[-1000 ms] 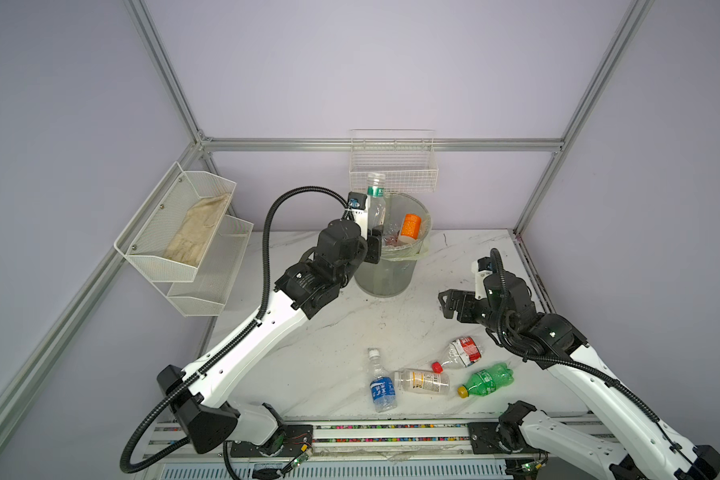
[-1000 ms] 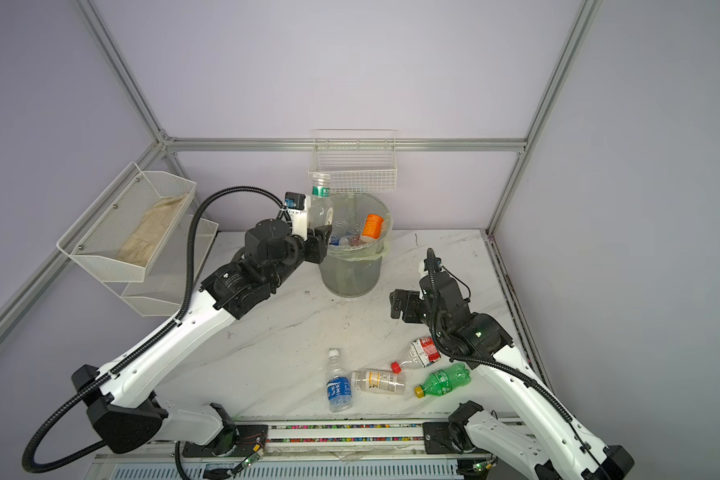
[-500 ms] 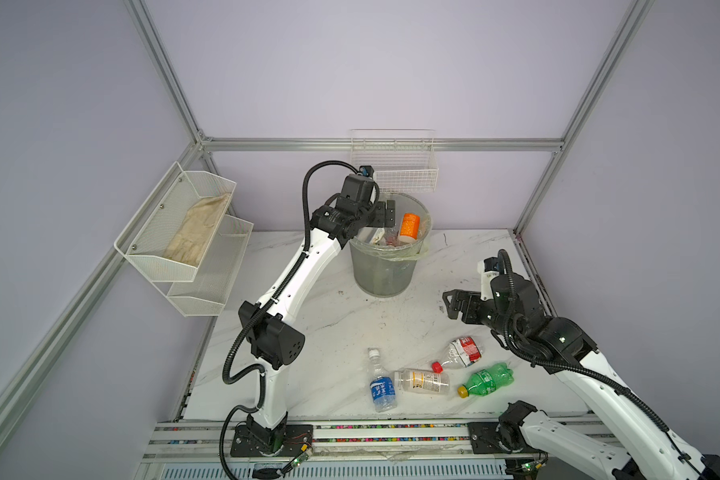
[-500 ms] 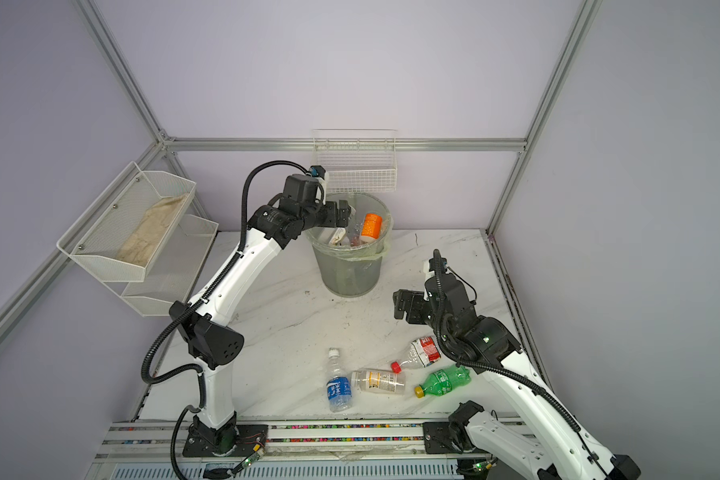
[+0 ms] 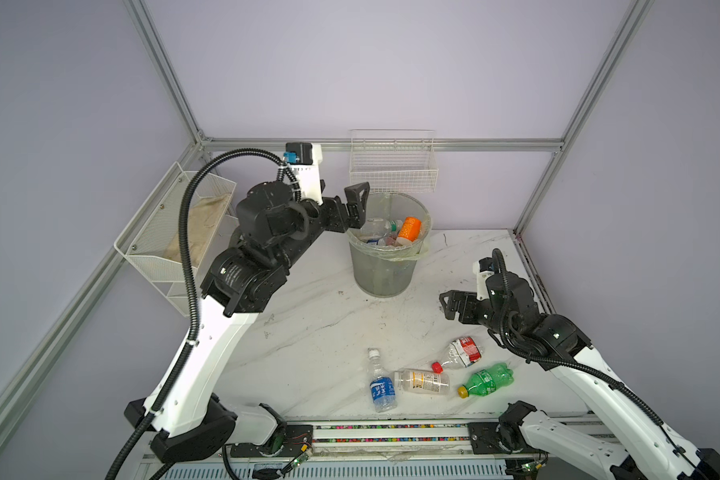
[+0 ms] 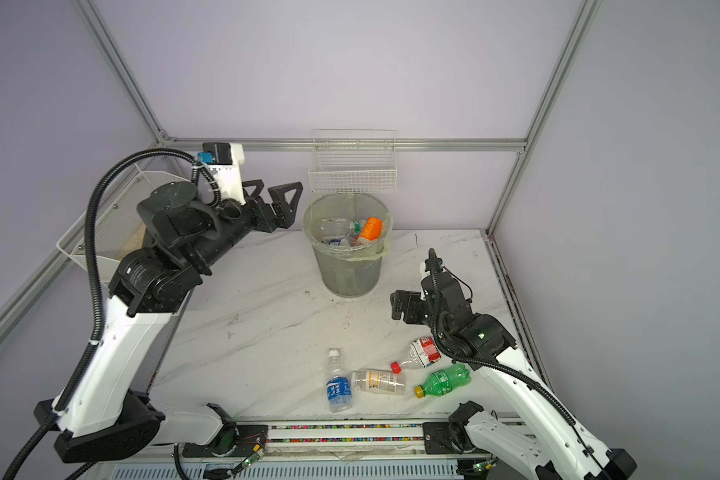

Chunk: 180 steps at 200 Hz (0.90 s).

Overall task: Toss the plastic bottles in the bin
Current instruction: 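Open the left gripper over the bin while the right gripper moves toward the blue-label bottle, then lower the right gripper onto the blue-label water bottle and close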

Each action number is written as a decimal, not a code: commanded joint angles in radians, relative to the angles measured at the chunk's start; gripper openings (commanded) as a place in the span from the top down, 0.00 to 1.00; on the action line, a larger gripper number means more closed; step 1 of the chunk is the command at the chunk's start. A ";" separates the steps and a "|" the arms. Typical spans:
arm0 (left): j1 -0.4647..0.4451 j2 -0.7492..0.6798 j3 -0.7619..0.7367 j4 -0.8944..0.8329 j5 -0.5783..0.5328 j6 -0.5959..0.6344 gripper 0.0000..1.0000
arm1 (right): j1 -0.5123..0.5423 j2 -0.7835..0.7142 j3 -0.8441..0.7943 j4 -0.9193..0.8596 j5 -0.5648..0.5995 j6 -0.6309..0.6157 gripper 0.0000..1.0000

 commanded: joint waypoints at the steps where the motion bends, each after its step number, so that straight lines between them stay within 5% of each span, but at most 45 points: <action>1: -0.007 -0.054 -0.141 0.066 -0.023 0.006 0.00 | 0.002 0.007 0.012 -0.003 -0.040 -0.001 0.03; 59: -0.008 -0.259 -0.443 0.076 -0.102 -0.038 0.00 | 0.032 0.022 -0.037 0.057 -0.185 0.036 0.04; 180: -0.006 -0.570 -0.868 -0.128 -0.235 -0.237 0.00 | 0.526 0.299 -0.101 0.252 -0.017 0.232 0.12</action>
